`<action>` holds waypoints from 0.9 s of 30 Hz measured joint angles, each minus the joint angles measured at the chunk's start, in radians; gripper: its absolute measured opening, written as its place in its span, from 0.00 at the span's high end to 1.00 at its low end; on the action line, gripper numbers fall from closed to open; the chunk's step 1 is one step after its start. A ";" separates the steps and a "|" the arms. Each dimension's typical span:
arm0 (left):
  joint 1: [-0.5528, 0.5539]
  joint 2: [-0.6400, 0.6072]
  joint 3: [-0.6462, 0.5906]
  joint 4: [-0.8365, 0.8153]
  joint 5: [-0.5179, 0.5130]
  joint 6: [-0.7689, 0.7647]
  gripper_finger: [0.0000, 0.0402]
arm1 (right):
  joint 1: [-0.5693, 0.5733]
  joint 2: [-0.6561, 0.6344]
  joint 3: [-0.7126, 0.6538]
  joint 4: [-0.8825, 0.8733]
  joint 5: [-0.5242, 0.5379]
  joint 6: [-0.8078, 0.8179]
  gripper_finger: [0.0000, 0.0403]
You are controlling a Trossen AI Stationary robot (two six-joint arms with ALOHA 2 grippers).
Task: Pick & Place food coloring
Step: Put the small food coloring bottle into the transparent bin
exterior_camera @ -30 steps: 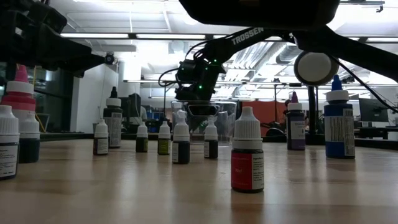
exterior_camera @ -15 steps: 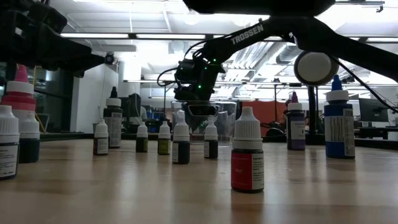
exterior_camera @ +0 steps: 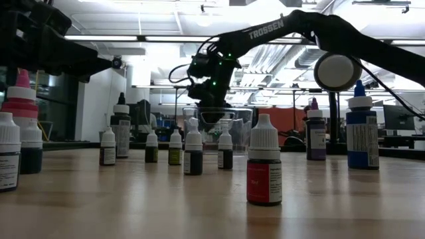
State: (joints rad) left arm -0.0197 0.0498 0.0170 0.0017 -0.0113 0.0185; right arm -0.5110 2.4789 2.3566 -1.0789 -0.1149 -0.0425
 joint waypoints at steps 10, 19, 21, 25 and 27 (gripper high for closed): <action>0.000 0.000 0.000 0.000 0.000 0.000 0.41 | 0.002 -0.062 -0.001 -0.038 0.019 0.000 0.63; 0.000 0.000 0.000 0.000 0.000 0.000 0.41 | 0.026 -0.155 0.000 -0.161 0.055 -0.020 0.64; 0.000 0.000 0.000 0.000 0.000 0.000 0.41 | 0.039 -0.172 0.000 -0.212 0.056 -0.041 0.64; 0.000 0.000 0.000 0.000 0.000 0.000 0.41 | 0.074 -0.215 0.000 -0.300 0.056 -0.076 0.64; 0.000 0.000 0.000 0.000 0.000 0.000 0.41 | 0.092 -0.237 0.000 -0.344 0.056 -0.093 0.64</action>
State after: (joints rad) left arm -0.0196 0.0502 0.0174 0.0017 -0.0113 0.0182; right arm -0.4192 2.2417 2.3562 -1.4228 -0.0588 -0.1359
